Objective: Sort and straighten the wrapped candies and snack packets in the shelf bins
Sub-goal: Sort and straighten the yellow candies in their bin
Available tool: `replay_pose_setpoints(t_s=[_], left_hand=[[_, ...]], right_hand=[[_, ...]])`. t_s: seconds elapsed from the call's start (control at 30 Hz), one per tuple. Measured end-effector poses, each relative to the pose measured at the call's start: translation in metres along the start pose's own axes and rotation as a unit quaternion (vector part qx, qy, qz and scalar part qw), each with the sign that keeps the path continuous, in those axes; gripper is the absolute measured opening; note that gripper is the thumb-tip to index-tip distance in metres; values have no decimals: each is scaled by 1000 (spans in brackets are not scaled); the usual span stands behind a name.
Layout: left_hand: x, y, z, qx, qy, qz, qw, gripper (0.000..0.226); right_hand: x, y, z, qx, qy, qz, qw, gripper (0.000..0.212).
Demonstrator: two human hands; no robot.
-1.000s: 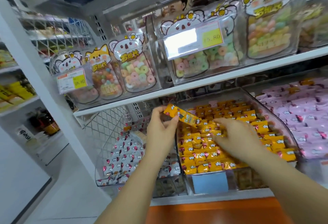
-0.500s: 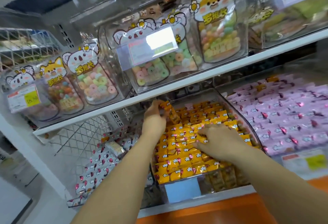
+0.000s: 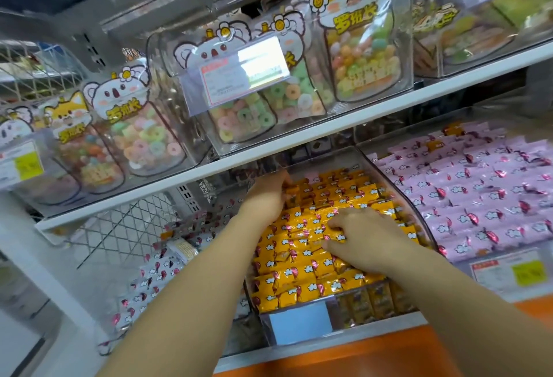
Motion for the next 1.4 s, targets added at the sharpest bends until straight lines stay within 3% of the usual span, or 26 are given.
replay_pose_setpoints(t_s=[0.13, 0.3, 0.47, 0.63, 0.73, 0.9, 1.1, 1.23, 1.4], left_hand=[[-21, 7, -13, 17, -68, -92, 993, 33], [-13, 11, -6, 6, -23, -16, 1000, 40], [-40, 19, 6, -12, -1, -151, 988, 43], [-49, 15, 0, 10, -21, -203, 979, 50], [-42, 20, 6, -9, -3, -146, 989, 48], [7, 78, 25, -65, 34, 88, 993, 41], [24, 171, -17, 85, 204, 221, 950, 25], [21, 200, -48, 133, 218, 238, 937, 24], [20, 223, -81, 153, 211, 155, 953, 27]], right_hand=[[0, 2, 0, 1, 2, 2, 1000, 55], [0, 1, 0, -1, 3, 2, 1000, 55], [-2, -2, -1, -6, 8, 8, 1000, 53], [-2, 1, -1, -5, 2, 30, 1000, 50], [-1, 4, -1, -5, -26, 68, 997, 44], [3, 14, -16, 7, -80, 130, 988, 39], [-4, 37, -60, 80, -122, 153, 977, 32], [-23, 61, -90, 166, -127, 188, 960, 21], [-41, 91, -123, 243, -130, 173, 946, 20]])
Point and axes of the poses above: each hand's wrist, its own y-axis away from the middle knuckle, its own x-axis out of the back of the hand, z = x × y, the point moved 4 cm from there along -y, towards the middle knuckle, and after that the axes turned 15 degrees about -x, right-handed, at the moved point
